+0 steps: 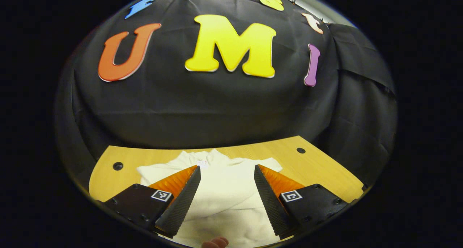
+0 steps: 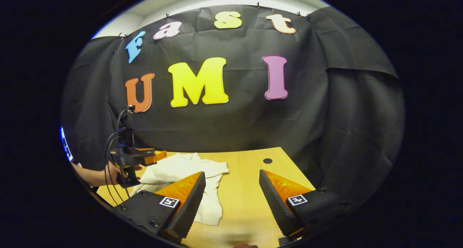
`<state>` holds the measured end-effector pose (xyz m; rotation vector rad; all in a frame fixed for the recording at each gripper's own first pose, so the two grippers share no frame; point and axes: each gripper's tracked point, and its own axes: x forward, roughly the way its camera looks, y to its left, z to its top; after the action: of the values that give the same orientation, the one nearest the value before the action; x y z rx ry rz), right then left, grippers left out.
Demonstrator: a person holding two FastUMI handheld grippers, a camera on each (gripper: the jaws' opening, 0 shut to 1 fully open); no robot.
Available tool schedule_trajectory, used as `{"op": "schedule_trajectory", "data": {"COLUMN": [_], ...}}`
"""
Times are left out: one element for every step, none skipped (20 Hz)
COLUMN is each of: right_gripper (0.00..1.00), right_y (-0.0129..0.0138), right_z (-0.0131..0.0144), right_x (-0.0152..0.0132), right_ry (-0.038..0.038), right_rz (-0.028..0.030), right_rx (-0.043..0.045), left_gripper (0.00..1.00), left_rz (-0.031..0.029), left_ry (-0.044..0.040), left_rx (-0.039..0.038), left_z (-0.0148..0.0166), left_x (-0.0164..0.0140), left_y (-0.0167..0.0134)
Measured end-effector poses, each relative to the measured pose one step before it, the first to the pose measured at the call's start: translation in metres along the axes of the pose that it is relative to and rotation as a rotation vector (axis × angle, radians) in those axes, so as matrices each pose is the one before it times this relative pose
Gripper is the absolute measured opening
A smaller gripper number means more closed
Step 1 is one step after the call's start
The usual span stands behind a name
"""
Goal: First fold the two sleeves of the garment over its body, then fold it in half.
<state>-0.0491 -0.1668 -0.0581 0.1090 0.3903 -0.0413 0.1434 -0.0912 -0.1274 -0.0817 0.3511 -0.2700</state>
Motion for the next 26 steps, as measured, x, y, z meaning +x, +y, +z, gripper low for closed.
{"op": "schedule_trajectory", "data": {"right_gripper": [0.92,0.92,0.93,0.93,0.93,0.93,0.93,0.93,0.93,0.93,0.93,0.93,0.93,0.93,0.93,0.93,0.93,0.93,0.94,0.94,0.94,0.94,0.94,0.94,0.94,0.94], "right_y": [0.00998,0.00903,0.00991,0.00937,0.00759,0.00762,0.00716,0.00558,0.00430,0.00281,0.00367,0.00110,0.00002,-0.00010,-0.00242,-0.00249,-0.00350,-0.00518,-0.00432,-0.00461,-0.00480,-0.00517,-0.00188,-0.00473,-0.00381,-0.00309], "right_z": [0.00031,0.00182,0.00167,0.00279,0.00123,0.00192,0.00133,-0.00113,-0.00265,-0.00198,-0.00429,-0.00403,-0.00407,-0.00400,-0.00546,-0.00628,-0.01119,-0.01263,-0.01067,-0.01073,-0.01175,-0.01218,-0.01088,-0.01889,-0.01806,-0.01793], "right_x": [0.00290,0.00240,0.00199,0.00182,0.00242,0.00181,0.00168,0.00215,0.00187,0.00080,0.00110,0.00163,0.00119,0.00050,-0.00020,0.00042,0.00172,0.00118,-0.00024,0.00044,0.00087,0.00255,0.00682,0.00631,0.00562,0.00612], "right_ry": [-0.00441,-0.00357,-0.00528,-0.00466,-0.00394,-0.00525,-0.00219,0.00348,0.00574,0.00526,0.00958,0.01290,0.01089,0.01419,0.00740,0.01344,0.02658,0.03022,0.02508,0.02598,0.02389,0.01888,0.02928,0.04140,0.04099,0.04111], "right_rz": [0.01971,0.01640,0.01951,0.01684,0.01286,0.01363,0.01276,0.01171,0.00666,0.00539,0.00997,0.00319,0.00389,0.00326,0.00350,0.00481,0.00227,-0.00189,-0.00213,-0.00081,-0.00404,-0.00591,-0.01421,-0.00505,-0.00449,0.00032], "right_rx": [-0.00354,-0.00405,-0.00134,-0.00216,-0.00633,-0.00530,-0.00201,-0.00193,-0.00334,-0.00181,-0.00151,-0.00518,-0.00544,-0.00744,-0.00653,-0.00560,-0.01064,-0.01320,-0.00552,0.00196,0.00768,0.00204,-0.00294,-0.00046,0.00289,-0.00043], "left_gripper": [0.93,0.93,0.95,0.95,0.95,0.95,0.95,0.95,0.95,0.95,0.95,0.95,0.95,0.95,0.95,0.95,0.95,0.95,0.95,0.95,0.95,0.95,0.95,0.95,0.95,0.95], "left_rz": [0.01896,0.02306,0.01352,0.00993,0.01557,0.01538,0.00743,0.00263,0.00694,0.00188,0.00433,0.01507,0.00989,0.00884,0.00708,0.00607,0.00407,0.00236,0.00094,-0.00034,-0.00931,-0.01909,-0.01115,-0.00944,-0.00644,-0.00716], "left_ry": [-0.02477,-0.02066,-0.01257,-0.00360,0.00153,-0.00638,0.00532,0.01064,0.00767,0.01929,0.02217,0.02061,0.02008,0.02058,0.01647,0.01716,0.02242,0.03469,0.03992,0.03682,0.03658,0.04479,0.04800,0.04910,0.04498,0.03828], "left_rx": [-0.00343,0.00189,0.00371,0.00469,0.00621,0.00071,-0.00993,-0.01101,-0.01557,-0.02017,-0.01611,-0.01060,-0.00576,-0.00423,-0.00286,0.00387,0.00640,0.00828,0.00511,0.00261,0.00067,-0.00298,-0.00223,-0.00289,-0.01135,-0.01303], "left_z": [0.01073,0.00630,0.00538,0.00370,0.00199,0.00288,-0.00147,-0.00209,-0.00379,-0.00889,-0.01002,-0.00797,-0.00783,-0.00675,-0.00652,-0.00873,-0.01128,-0.01379,-0.01702,-0.01651,-0.01624,-0.01944,-0.02230,-0.02225,-0.01905,-0.01543], "left_x": [-0.02140,-0.02073,-0.01758,-0.01593,-0.01415,-0.01258,-0.01057,-0.00444,-0.00483,-0.00833,-0.00476,-0.00398,-0.00304,-0.00340,-0.00171,-0.00341,-0.00194,-0.00154,-0.00057,-0.00088,0.00171,0.00199,0.00409,0.00552,0.00606,0.00729], "left_y": [0.00491,0.00384,0.00290,0.00258,0.00327,0.00446,0.00341,0.00049,0.00340,0.00604,0.00712,0.00698,0.00751,0.00547,0.00538,0.00522,0.00546,0.00577,0.00604,0.00601,0.00461,0.00184,0.00461,0.00415,0.00416,0.00378]}}
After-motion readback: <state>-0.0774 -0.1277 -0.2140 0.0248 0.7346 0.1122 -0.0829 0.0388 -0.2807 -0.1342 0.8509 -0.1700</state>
